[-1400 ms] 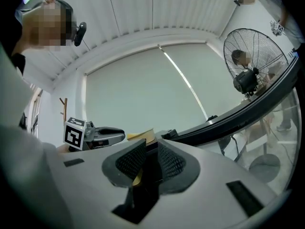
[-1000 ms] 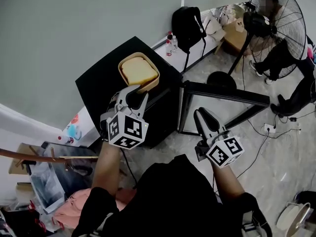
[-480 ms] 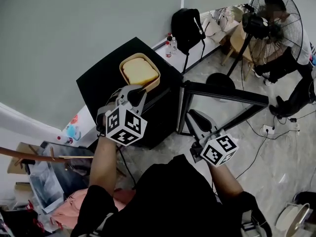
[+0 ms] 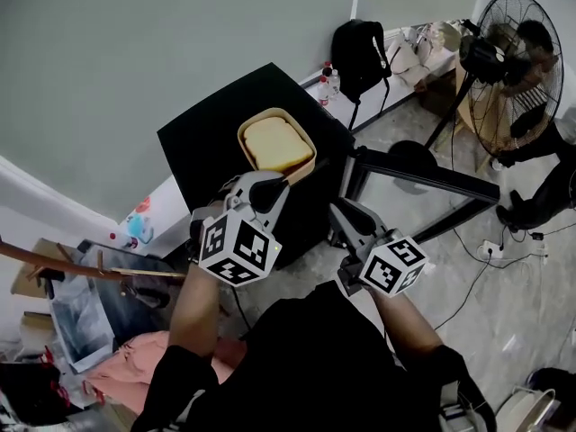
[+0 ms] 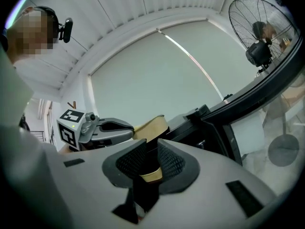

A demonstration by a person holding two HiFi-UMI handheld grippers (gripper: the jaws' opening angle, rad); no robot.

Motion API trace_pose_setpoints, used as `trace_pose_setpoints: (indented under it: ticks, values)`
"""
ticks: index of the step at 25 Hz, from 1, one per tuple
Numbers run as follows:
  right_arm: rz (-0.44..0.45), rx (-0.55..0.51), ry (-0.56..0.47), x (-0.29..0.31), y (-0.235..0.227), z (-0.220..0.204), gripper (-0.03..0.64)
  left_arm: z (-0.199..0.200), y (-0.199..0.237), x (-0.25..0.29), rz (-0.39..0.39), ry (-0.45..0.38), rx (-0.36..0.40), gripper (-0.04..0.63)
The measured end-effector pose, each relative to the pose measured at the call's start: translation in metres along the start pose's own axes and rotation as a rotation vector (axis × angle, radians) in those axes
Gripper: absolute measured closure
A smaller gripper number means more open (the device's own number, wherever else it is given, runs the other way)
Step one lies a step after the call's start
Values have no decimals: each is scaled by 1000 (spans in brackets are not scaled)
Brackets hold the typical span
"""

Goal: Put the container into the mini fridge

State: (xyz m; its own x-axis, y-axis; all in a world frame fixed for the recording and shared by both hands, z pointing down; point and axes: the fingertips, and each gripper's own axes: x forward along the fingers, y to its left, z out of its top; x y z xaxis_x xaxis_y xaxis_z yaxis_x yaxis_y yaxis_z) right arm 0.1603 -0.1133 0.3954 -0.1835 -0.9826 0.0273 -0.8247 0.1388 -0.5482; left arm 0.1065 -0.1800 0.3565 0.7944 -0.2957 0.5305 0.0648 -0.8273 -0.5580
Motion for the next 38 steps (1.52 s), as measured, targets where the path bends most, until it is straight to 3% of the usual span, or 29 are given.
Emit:
trace_pose_setpoints:
  ticks: [3, 7, 13, 26, 28, 38]
  values:
    - [70, 168, -13, 11, 6, -5, 526, 2, -7, -12, 3, -24, -21, 560]
    - [226, 506, -13, 26, 18, -3, 340, 2, -14, -27, 9, -42, -45, 560]
    - [290, 676, -14, 40, 31, 3, 299, -4, -26, -46, 11, -48, -74, 560]
    - [311, 706, 21, 57, 57, -3, 284, -2, -55, -71, -3, -106, -148, 558]
    - [318, 728, 17, 56, 59, -5, 354, -3, -58, -73, -2, -108, -149, 558]
    - [321, 780, -73, 40, 51, -3, 391, 0, -63, -84, -10, -251, -280, 534]
